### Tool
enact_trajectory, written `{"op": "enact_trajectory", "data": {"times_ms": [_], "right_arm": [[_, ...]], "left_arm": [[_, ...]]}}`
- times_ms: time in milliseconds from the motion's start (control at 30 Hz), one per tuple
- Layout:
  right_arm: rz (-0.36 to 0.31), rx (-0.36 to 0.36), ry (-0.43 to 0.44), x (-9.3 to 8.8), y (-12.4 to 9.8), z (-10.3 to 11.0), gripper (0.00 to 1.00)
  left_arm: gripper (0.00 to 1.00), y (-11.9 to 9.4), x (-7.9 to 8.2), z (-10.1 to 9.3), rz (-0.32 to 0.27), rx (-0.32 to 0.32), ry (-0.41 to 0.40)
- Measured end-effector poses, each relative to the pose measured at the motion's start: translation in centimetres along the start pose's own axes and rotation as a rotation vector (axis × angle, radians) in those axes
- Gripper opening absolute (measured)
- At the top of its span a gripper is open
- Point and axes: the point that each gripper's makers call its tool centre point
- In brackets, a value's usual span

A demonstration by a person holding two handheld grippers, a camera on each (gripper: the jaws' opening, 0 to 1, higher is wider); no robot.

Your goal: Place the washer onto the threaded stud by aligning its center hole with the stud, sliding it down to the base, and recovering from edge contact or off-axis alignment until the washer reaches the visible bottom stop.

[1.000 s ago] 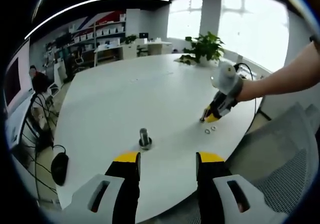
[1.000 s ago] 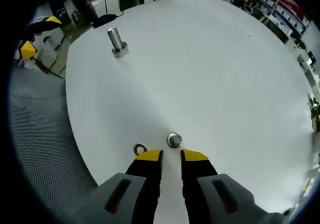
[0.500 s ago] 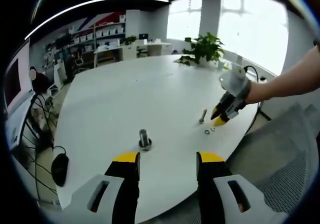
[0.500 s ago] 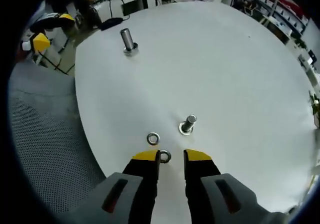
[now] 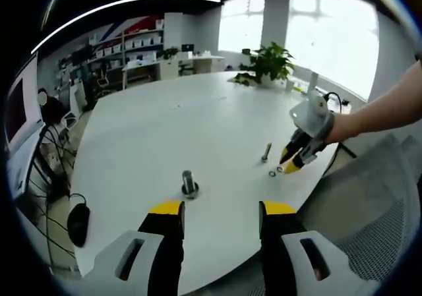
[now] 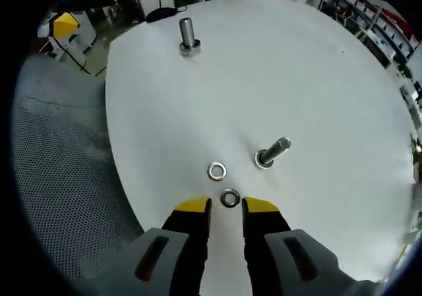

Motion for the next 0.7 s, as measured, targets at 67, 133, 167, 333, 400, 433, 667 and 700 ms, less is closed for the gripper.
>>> {"op": "enact_trajectory", "data": {"times_ms": [67, 133, 167, 333, 400, 433, 667, 700], "right_arm": [[0.008, 0.000, 0.000, -0.09, 0.11, -0.01, 0.21], [0.024, 0.003, -0.004, -0.44, 0.43, 0.01, 0.20], [0.037, 0.001, -0.008, -0.71, 0.50, -0.02, 0.20], [0.013, 0.003, 0.004, -0.20, 0.48, -0.16, 0.19], [0.017, 0.006, 0.000, -0.17, 0.49, -0.18, 0.19], [0.019, 0.007, -0.002, -0.10, 0.53, -0.24, 0.19], [0.028, 0.016, -0.021, 0.15, 0.67, -0.57, 0.16], [0.031, 0.019, -0.025, 0.14, 0.65, -0.59, 0.15]], "left_arm": [[0.43, -0.01, -0.05, -0.03, 0.002, -0.001, -0.001], [0.43, 0.00, -0.05, -0.01, 0.002, -0.001, -0.003], [0.43, 0.01, -0.04, -0.01, 0.002, -0.002, -0.003], [0.44, 0.02, -0.10, 0.00, 0.004, -0.003, -0.008], [0.44, 0.03, -0.10, 0.01, 0.005, -0.003, -0.008], [0.44, 0.04, -0.06, 0.02, 0.003, -0.004, -0.010], [0.43, 0.10, -0.14, 0.02, 0.006, -0.006, -0.016], [0.43, 0.10, -0.12, 0.03, 0.005, -0.007, -0.018]]}}
Point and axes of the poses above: the point that each gripper's makers call its tool centre point, and the gripper's own axes: y roughly forward along the fingers, z roughly to its left, x roughly out of its top, and after that the axes turned 2 degrees about x, right-handed
